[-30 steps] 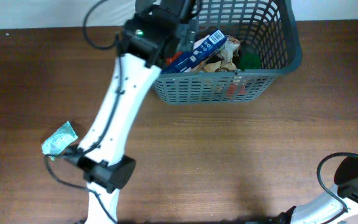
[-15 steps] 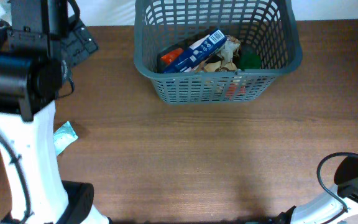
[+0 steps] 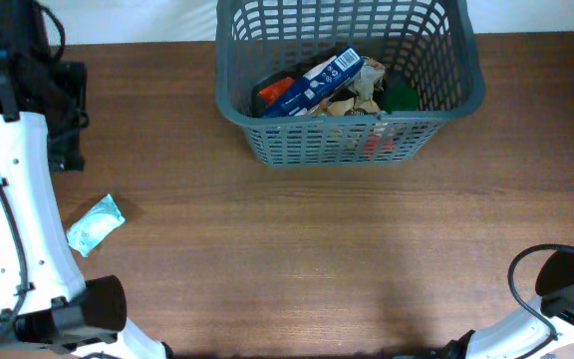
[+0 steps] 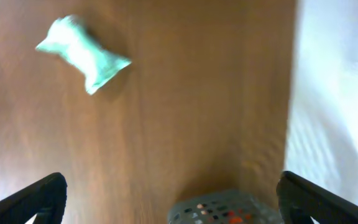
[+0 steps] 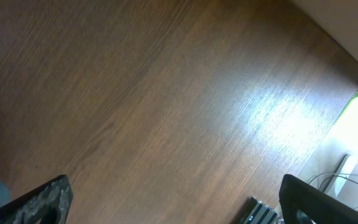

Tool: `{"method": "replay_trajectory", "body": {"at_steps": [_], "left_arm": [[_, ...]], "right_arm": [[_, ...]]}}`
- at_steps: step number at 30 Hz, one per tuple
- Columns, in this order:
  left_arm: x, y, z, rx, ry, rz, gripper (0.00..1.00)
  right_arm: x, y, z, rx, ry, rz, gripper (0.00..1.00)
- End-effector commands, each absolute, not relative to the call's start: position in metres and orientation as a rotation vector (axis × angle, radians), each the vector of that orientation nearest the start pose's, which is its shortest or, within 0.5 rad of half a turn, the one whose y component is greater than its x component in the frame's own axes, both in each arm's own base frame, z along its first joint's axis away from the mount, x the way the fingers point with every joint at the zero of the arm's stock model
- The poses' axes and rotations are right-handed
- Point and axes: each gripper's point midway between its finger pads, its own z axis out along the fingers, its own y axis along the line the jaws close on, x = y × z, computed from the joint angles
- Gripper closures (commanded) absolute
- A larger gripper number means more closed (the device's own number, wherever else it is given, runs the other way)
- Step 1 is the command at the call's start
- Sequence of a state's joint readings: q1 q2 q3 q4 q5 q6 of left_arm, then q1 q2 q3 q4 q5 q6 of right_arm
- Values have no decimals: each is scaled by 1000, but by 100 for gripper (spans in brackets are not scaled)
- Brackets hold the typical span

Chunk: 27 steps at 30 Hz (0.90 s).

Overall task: Pack container
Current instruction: 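Lower the left gripper onto the mint-green wipe packet and grasp it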

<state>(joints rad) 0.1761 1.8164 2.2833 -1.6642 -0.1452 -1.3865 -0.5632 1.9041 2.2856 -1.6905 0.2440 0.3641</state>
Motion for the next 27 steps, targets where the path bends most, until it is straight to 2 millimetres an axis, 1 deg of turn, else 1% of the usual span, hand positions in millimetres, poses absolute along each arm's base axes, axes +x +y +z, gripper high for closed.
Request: {"method": "replay_trajectory", "body": {"at_steps": [1,3,4,6,9,11,13,15,17,18,21,23,27], "left_arm": [[345,91,279,-2171,1855,-104,1],[339,94,258,-2316,1792,-93,1],[336,92,236,-2474,1733,-135,1],[335,95,211,-2588,1685,-165,1],[330,109,174,-2674,1634,-150,1],[322,119,152,-2721,1601,-115,0],[309,129,131,-2769,1563,-56,0],[297,139,117,-2790,1531,14,0],[285,146,109,-2800,1508,87,0],[277,152,104,-2801,1493,152,0],[263,157,95,-2806,1453,260,0],[258,161,85,-2786,1448,310,0],[256,164,72,-2767,1440,324,0]], "right_arm": [[294,-235,276,1341,2553,-385,1],[294,-235,276,1341,2553,-385,1],[294,-235,276,1341,2553,-385,1],[294,-235,276,1341,2553,-385,1],[294,-235,276,1341,2553,-385,1],[294,-235,276,1341,2553,-385,1],[294,-235,276,1341,2554,-385,1],[294,-235,276,1341,2553,-385,1],[294,-235,276,1341,2554,-385,1],[294,-235,276,1341,2553,-385,1],[294,-235,276,1341,2553,-385,1],[294,-235,276,1341,2553,-385,1],[294,-235,276,1341,2553,-385,1]]}}
